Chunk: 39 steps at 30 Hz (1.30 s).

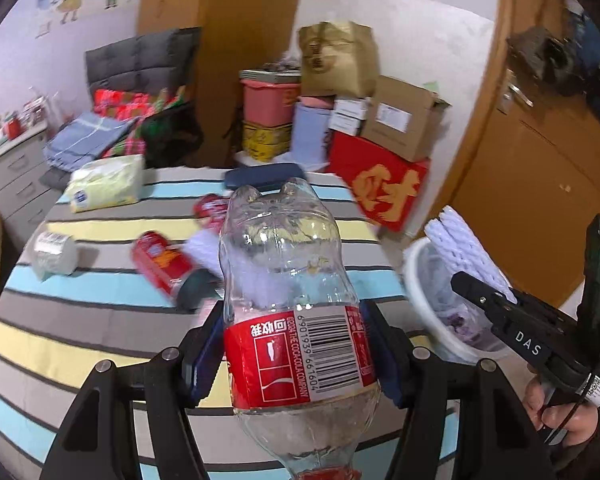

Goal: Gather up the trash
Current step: 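Carry the bottle and foam sleeve with both grippers over the white bin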

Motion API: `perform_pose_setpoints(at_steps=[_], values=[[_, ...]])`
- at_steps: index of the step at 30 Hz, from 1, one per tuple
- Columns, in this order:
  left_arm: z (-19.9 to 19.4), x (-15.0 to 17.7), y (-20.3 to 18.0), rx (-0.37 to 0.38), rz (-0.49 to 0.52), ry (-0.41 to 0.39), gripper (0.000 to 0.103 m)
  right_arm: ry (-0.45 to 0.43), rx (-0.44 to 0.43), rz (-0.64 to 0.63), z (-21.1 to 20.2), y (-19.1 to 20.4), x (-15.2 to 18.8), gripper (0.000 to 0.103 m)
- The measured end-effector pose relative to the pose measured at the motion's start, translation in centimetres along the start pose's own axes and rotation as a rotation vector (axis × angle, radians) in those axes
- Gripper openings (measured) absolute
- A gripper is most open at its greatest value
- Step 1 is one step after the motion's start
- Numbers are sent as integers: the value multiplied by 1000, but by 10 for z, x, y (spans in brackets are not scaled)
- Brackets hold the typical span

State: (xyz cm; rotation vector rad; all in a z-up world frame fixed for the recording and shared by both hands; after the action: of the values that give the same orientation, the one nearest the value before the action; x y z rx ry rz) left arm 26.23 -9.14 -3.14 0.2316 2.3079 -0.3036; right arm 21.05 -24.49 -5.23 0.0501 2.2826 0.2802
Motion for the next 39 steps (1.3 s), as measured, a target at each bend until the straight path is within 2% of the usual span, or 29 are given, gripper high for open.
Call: perform_pose_setpoints(at_steps=[12, 22, 29, 39], values=[[24, -6, -112, 137, 125, 26, 65, -43, 119, 97, -32, -74, 2, 24], [62, -6, -187, 243, 197, 83, 65, -20, 203, 161, -39, -123, 12, 24], [97, 1, -206, 250, 219, 144, 65, 36, 240, 169, -26, -147, 21, 24], [132, 2, -218, 246, 234, 188, 65, 97, 267, 139, -6, -161, 26, 24]])
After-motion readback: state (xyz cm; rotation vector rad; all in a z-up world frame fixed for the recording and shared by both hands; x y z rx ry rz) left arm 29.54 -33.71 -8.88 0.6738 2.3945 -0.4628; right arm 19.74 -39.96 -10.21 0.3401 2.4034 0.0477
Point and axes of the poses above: each gripper's, at about its wrist camera, not at the fingertips, and z roughly the way its jaws point, y to its left, x to its underside, the point moved 10 cm from there along z, roughly the way its jaws point, and after that the axes turned 2 degrees about z, right-handed, at the moved point
